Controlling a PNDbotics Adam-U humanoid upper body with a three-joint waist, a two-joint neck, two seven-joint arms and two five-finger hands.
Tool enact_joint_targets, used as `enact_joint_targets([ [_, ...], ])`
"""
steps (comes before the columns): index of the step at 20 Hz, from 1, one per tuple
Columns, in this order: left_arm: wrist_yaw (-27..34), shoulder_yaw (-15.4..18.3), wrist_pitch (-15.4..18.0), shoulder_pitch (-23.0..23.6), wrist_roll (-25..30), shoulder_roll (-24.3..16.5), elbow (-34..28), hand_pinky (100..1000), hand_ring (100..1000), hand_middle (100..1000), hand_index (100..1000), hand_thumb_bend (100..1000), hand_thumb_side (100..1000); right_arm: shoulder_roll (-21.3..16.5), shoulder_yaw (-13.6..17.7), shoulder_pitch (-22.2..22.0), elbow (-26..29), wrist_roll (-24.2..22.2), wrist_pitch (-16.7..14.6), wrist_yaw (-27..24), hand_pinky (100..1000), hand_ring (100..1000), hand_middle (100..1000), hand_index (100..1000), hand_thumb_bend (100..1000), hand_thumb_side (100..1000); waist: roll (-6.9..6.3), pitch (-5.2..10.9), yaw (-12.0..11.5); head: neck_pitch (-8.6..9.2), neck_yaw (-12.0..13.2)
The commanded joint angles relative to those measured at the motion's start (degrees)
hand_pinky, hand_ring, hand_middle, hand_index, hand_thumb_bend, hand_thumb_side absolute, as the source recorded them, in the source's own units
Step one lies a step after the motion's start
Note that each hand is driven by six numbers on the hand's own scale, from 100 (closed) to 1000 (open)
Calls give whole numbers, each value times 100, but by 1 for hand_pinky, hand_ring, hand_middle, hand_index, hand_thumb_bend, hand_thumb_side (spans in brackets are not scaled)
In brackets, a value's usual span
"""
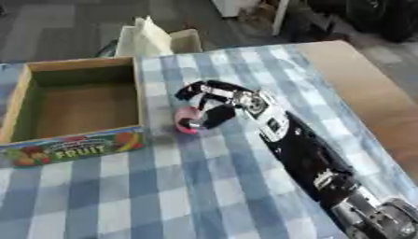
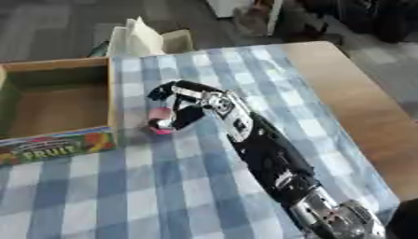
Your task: Pick up objects on the table and place them in the box.
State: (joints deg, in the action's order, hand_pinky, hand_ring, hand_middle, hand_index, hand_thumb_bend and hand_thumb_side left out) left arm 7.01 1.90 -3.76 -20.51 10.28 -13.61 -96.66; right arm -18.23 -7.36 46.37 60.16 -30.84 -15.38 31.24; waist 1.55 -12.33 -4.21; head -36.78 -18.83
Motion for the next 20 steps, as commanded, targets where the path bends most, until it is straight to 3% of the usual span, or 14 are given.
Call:
enact_joint_targets([
  [1,-32,25,16,-34,14,-96,-65,691,489,521,557,100,865,-153,80,131,126,-45,-31,343,673,891,836,899,356,445,-8,110,1,-33,-7],
  [13,-30,26,18,-33,14,-95,-65,691,489,521,557,100,865,-87,113,120,65,69,-261,1365,679,876,813,859,351,388,-19,110,1,-40,-14],
  [20,-29,22,18,-32,17,-92,-63,691,489,520,557,100,865,-41,63,125,7,236,-332,1631,661,837,718,793,294,258,-28,109,-7,-43,-28],
])
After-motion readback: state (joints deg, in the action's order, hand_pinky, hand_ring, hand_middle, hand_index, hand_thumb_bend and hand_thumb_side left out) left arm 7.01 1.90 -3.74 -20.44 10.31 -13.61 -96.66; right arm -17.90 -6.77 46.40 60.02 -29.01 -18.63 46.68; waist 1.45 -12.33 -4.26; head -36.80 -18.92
